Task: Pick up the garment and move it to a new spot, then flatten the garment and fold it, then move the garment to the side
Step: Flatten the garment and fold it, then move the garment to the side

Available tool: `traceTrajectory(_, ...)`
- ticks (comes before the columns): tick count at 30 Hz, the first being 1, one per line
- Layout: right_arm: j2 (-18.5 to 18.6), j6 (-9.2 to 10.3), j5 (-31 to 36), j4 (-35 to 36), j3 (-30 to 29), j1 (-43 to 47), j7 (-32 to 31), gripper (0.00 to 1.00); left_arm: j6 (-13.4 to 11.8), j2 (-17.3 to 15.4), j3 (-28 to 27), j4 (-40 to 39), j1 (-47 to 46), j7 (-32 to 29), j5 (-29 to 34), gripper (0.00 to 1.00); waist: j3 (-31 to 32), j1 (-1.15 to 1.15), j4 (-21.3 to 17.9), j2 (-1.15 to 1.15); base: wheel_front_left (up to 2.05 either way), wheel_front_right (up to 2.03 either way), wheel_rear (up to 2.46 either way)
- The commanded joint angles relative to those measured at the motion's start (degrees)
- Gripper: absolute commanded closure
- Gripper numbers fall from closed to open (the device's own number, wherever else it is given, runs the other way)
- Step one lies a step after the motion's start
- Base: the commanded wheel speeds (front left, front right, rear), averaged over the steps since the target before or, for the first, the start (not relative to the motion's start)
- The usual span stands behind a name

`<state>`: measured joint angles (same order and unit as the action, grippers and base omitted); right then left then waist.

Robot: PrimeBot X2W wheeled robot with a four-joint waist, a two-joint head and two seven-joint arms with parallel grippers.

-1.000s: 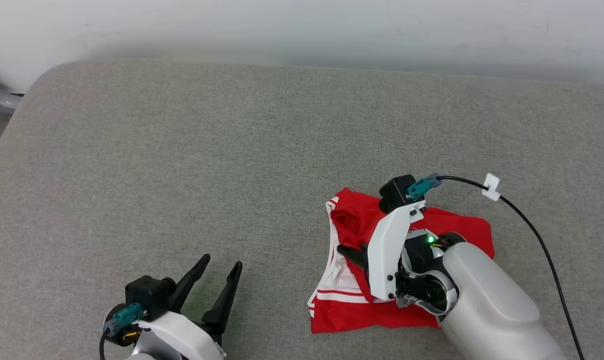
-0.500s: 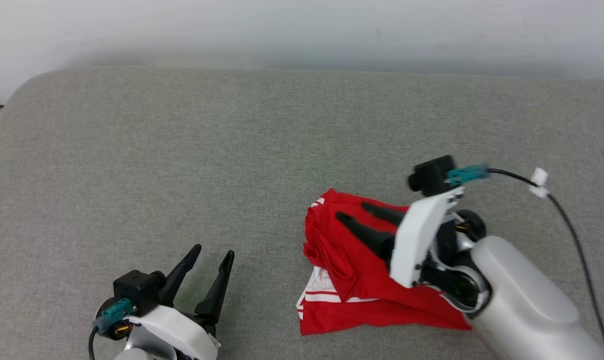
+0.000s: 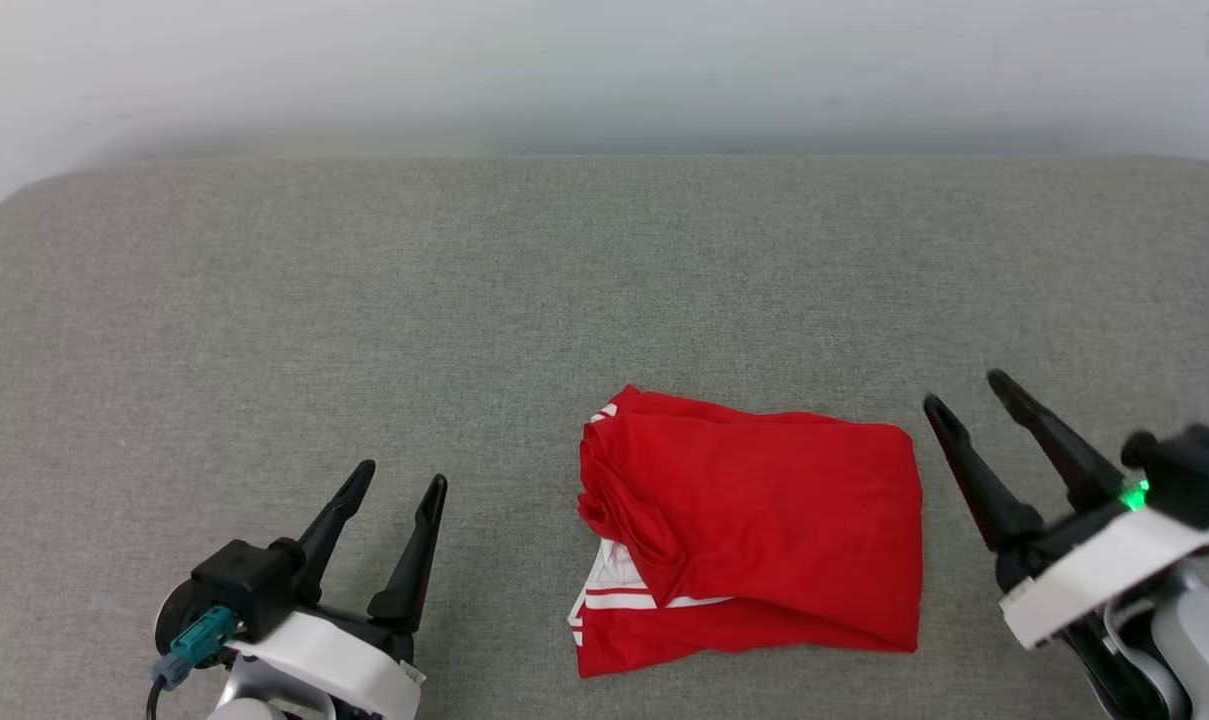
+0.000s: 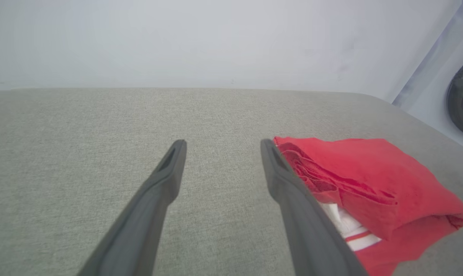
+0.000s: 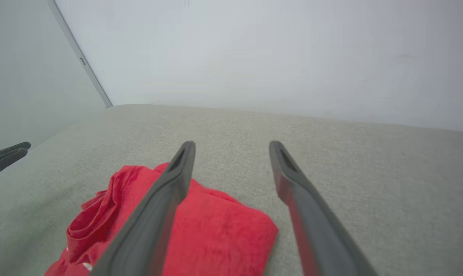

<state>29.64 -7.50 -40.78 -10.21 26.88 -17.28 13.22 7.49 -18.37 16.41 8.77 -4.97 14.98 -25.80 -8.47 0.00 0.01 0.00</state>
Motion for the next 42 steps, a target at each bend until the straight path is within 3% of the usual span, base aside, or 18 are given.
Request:
traceTrajectory(1, 0.0, 0.05, 1.1, -0.2, -1.6, 2.4, 1.2, 0.00, 0.0, 0.7, -1.0, -1.0, 1.0, 0.3, 0.4, 0.00, 0.4, 0.00, -0.1, 0.00, 0.00, 0.00, 0.00)
traceTrajectory(5, -2.1, 0.05, 5.5, 2.0, -8.7, 7.2, 1.9, 0.00, 0.0, 1.6, -2.2, -2.9, 2.3, 0.3, 2.0, 0.00, 1.6, 0.00, -0.2, 0.00, 0.00, 0.00, 0.00)
traceTrajectory(11, -8.2, 0.05, 13.5, 8.0, -20.2, 17.3, 1.9, 0.00, 0.0, 2.6, -3.5, -4.8, 5.1, 0.3, 4.4, 0.00, 4.4, 0.00, 0.5, 0.00, 0.00, 0.00, 0.00)
traceTrajectory(21, -14.6, 0.05, 23.4, 15.5, -29.6, 28.8, 1.9, 0.00, 0.0, 3.7, -5.7, -7.0, 10.8, 0.3, 6.3, 0.00, 8.7, 0.00, 1.5, 0.00, 0.00, 0.00, 0.00)
traceTrajectory(32, -18.6, 0.05, 29.2, 21.0, -34.8, 35.2, 1.9, 0.00, 0.0, 3.5, -7.8, -10.1, 15.3, 0.3, 7.7, 0.00, 10.0, 0.00, 0.4, 0.00, 0.00, 0.00, 0.00)
traceTrajectory(42, -19.5, 0.05, 30.2, 20.5, -35.3, 35.0, 1.9, 0.00, 0.0, 3.7, -8.3, -11.5, 17.3, 0.3, 7.9, 0.00, 9.7, 0.00, -0.4, 0.00, 0.00, 0.00, 0.00)
